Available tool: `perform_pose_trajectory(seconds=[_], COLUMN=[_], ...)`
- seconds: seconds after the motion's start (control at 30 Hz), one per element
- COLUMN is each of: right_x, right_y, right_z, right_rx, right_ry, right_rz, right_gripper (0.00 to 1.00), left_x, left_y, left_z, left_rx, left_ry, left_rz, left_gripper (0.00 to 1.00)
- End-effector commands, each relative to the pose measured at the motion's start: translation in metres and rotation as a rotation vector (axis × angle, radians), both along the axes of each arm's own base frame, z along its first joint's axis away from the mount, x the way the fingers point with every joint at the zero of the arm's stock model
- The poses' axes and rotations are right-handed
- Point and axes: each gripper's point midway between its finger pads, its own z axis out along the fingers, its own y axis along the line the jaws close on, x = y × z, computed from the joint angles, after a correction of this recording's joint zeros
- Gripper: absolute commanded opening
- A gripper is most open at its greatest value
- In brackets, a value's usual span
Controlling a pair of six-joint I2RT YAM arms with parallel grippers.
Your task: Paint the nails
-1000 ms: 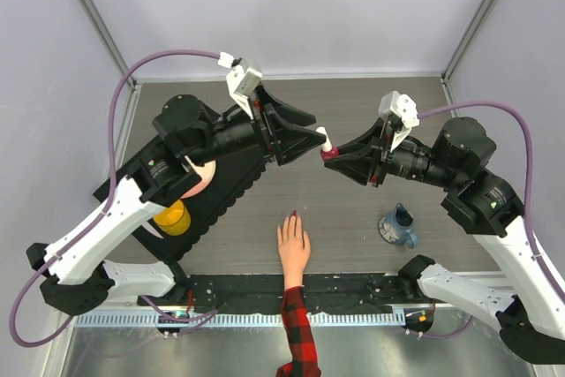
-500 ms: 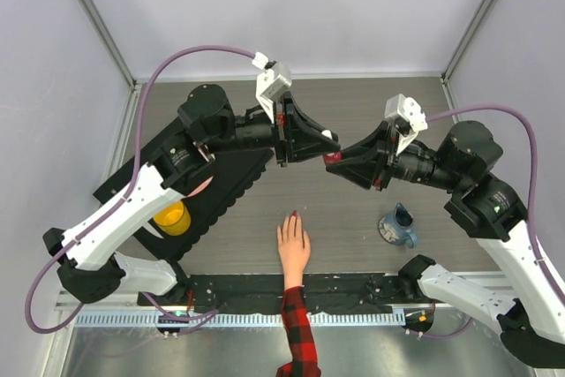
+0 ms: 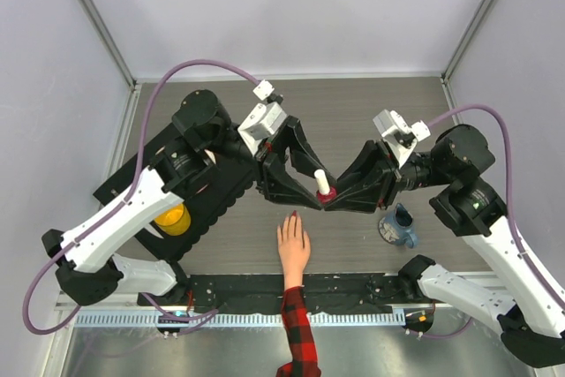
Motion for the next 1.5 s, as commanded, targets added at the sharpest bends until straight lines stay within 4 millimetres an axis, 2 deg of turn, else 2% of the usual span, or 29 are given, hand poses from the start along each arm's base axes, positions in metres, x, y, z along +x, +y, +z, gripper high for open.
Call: perform_pose_trajectory(seconds=[0.0, 0.03, 0.07, 0.1, 0.13, 0.17, 0.2, 0.23, 0.37, 0.47, 0.5, 0.7, 0.77, 0.87, 1.03, 1.07, 1.13, 1.2, 1.43, 1.47], right_x=[0.022, 0.031, 0.037, 0.052, 0.058, 0.064, 0.067, 0.071, 0.079, 0.081, 0.081, 0.078, 0.079, 0.080, 0.079, 0.080, 0.080, 0.078, 0.077, 0.078], right_y=[-0.005, -0.004, -0.006, -0.010, -0.011, -0.013, -0.016, -0.017, -0.014, -0.013, -0.014, -0.017, -0.018, -0.019, -0.019, -0.019, -0.019, -0.019, -0.020, -0.021], right_z=[0.007, 0.002, -0.001, -0.005, -0.008, -0.011, -0.013, -0.015, -0.022, -0.024, -0.024, -0.027, -0.029, -0.029, -0.030, -0.030, -0.032, -0.032, -0.031, -0.031], right_rx=[-0.040, -0.068, -0.089, -0.125, -0.144, -0.161, -0.179, -0.189, -0.226, -0.238, -0.243, -0.258, -0.262, -0.264, -0.267, -0.268, -0.272, -0.273, -0.269, -0.269], right_ry=[-0.060, -0.065, -0.072, -0.085, -0.091, -0.095, -0.116, -0.122, -0.132, -0.139, -0.139, -0.150, -0.151, -0.158, -0.159, -0.162, -0.161, -0.161, -0.168, -0.167], right_rz=[-0.176, -0.212, -0.250, -0.341, -0.376, -0.406, -0.425, -0.444, -0.451, -0.447, -0.449, -0.449, -0.453, -0.460, -0.456, -0.458, -0.460, -0.454, -0.454, -0.456], right_gripper=[0.01, 0.01, 0.01, 0.01, 0.01, 0.01, 0.01, 0.01, 0.01, 0.01, 0.01, 0.01, 0.01, 0.01, 0.01, 0.01, 0.01, 0.01, 0.01, 0.01], left_x=[0.003, 0.005, 0.014, 0.022, 0.043, 0.048, 0.054, 0.061, 0.085, 0.091, 0.094, 0.093, 0.088, 0.078, 0.070, 0.069, 0.067, 0.068, 0.070, 0.070], left_y=[0.019, 0.026, 0.028, 0.031, 0.033, 0.039, 0.042, 0.044, 0.044, 0.043, 0.037, 0.022, 0.019, 0.011, 0.004, 0.004, 0.003, 0.003, 0.000, -0.001], left_z=[0.014, 0.020, 0.016, 0.018, 0.022, 0.022, 0.023, 0.022, 0.016, 0.011, 0.004, -0.015, -0.017, -0.021, -0.025, -0.024, -0.023, -0.023, -0.023, -0.024], left_rx=[-0.013, -0.035, -0.009, -0.012, -0.014, -0.003, 0.004, 0.015, 0.081, 0.128, 0.159, 0.280, 0.304, 0.334, 0.353, 0.351, 0.352, 0.353, 0.355, 0.359], left_ry=[-0.071, -0.100, -0.084, -0.082, -0.059, -0.042, -0.031, -0.023, 0.024, 0.038, 0.034, 0.037, 0.046, 0.070, 0.094, 0.094, 0.098, 0.098, 0.108, 0.111], left_rz=[0.175, 0.231, 0.300, 0.366, 0.508, 0.562, 0.608, 0.649, 0.776, 0.799, 0.790, 0.722, 0.679, 0.597, 0.530, 0.522, 0.504, 0.512, 0.516, 0.515], left_gripper=[0.55, 0.58, 0.59, 0.60, 0.63, 0.63, 0.64, 0.73, 0.76, 0.75, 0.75, 0.71, 0.71, 0.67, 0.55, 0.49, 0.43, 0.36, 0.24, 0.15])
